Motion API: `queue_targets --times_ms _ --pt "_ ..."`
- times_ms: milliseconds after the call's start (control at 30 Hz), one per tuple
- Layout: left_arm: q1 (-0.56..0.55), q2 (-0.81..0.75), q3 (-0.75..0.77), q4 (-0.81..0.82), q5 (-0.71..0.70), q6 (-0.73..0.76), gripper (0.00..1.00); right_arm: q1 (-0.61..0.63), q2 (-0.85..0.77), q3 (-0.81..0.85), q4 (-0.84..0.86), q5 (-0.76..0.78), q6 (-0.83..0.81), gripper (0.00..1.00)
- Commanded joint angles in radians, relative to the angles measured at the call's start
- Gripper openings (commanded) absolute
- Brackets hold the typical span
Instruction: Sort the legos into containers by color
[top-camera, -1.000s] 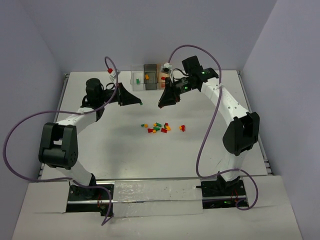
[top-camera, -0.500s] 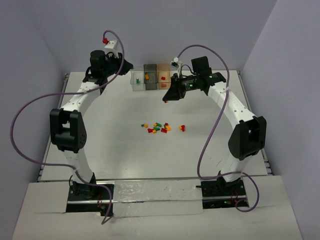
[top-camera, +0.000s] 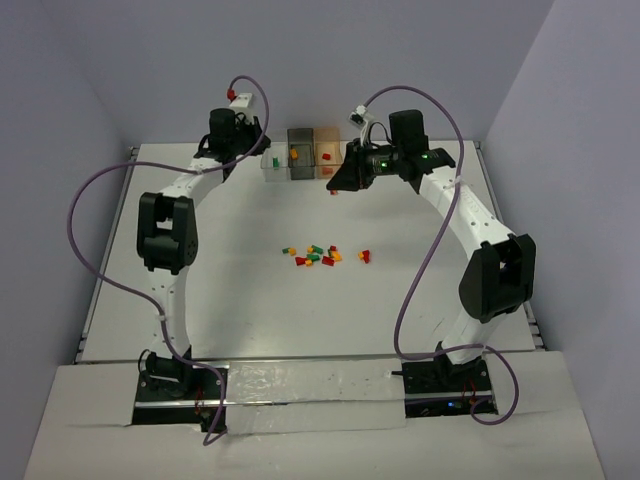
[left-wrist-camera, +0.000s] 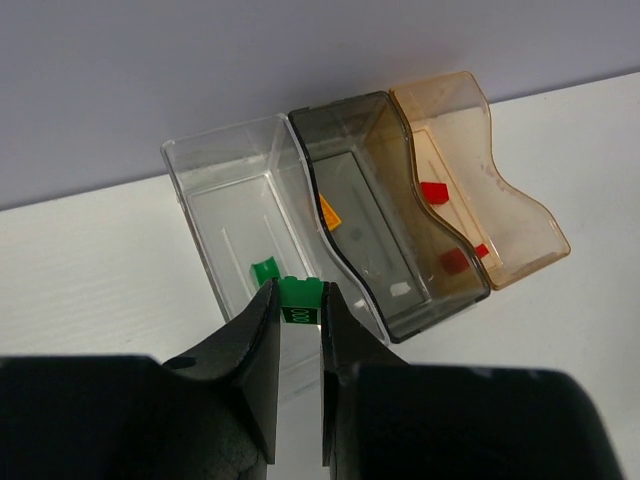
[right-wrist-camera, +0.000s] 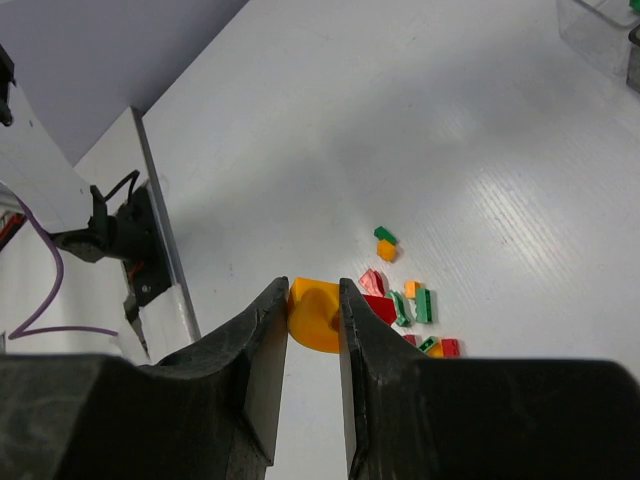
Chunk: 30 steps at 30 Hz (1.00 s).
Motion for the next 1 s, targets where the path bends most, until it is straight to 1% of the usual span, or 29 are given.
queue_targets --times_ms 0,133,167,200,300,400,467,567,600,633,700,767,833,900,933,967 --pt "-0.005 0.031 0.101 0.001 -0.019 0.01 0.01 -0.005 -0.053 -0.008 0.058 0.006 0.029 0.0" --pt "-0.005 0.065 0.132 -0.016 -0.017 0.006 0.07 -0.005 -0.05 0.002 0.065 0.014 0.04 0.0" --pt "-0.007 0.072 0.139 -0.021 -0.02 0.006 0.11 -0.005 -0.05 0.005 0.067 0.017 0.046 0.0" --pt "-0.008 0.078 0.143 -0.026 -0.022 0.007 0.13 -0.005 -0.051 0.008 0.069 0.017 0.051 0.0" --pt "-0.009 0.081 0.138 -0.032 -0.032 0.007 0.24 -0.005 -0.058 0.014 0.081 0.023 0.066 0.0" --pt "-0.009 0.078 0.135 -0.034 -0.034 0.007 0.43 -0.005 -0.067 0.009 0.11 0.031 0.09 0.0" --pt "-0.009 0.074 0.138 -0.041 -0.034 0.006 0.48 -0.005 -0.072 0.002 0.138 0.039 0.116 0.0" --pt "-0.009 0.059 0.142 -0.051 -0.019 0.006 0.52 -0.005 -0.077 -0.005 0.175 0.05 0.152 0.0" --pt "-0.008 0.046 0.14 -0.054 0.001 0.005 0.55 -0.005 -0.077 -0.006 0.188 0.055 0.168 0.0" --pt "-0.008 0.03 0.136 -0.053 0.009 0.003 0.55 -0.005 -0.078 -0.007 0.197 0.059 0.184 0.0" --pt "-0.005 -0.037 0.095 -0.036 0.091 -0.015 0.57 -0.007 -0.082 -0.021 0.242 0.06 0.241 0.0" --pt "-0.004 -0.105 0.04 -0.001 0.122 -0.033 0.59 -0.007 -0.083 -0.033 0.287 0.058 0.286 0.0" --pt "-0.002 -0.156 0.019 -0.011 0.176 -0.059 0.58 -0.008 -0.082 -0.037 0.315 0.054 0.325 0.0" --pt "0.003 -0.232 -0.023 0.029 0.269 -0.103 0.56 -0.011 -0.077 -0.039 0.328 0.045 0.35 0.0" --pt "0.003 -0.265 -0.094 0.068 0.354 -0.137 0.55 -0.012 -0.079 -0.044 0.346 0.045 0.376 0.0" --pt "0.001 -0.333 -0.165 0.117 0.421 -0.169 0.55 -0.014 -0.084 -0.063 0.369 0.041 0.402 0.0"
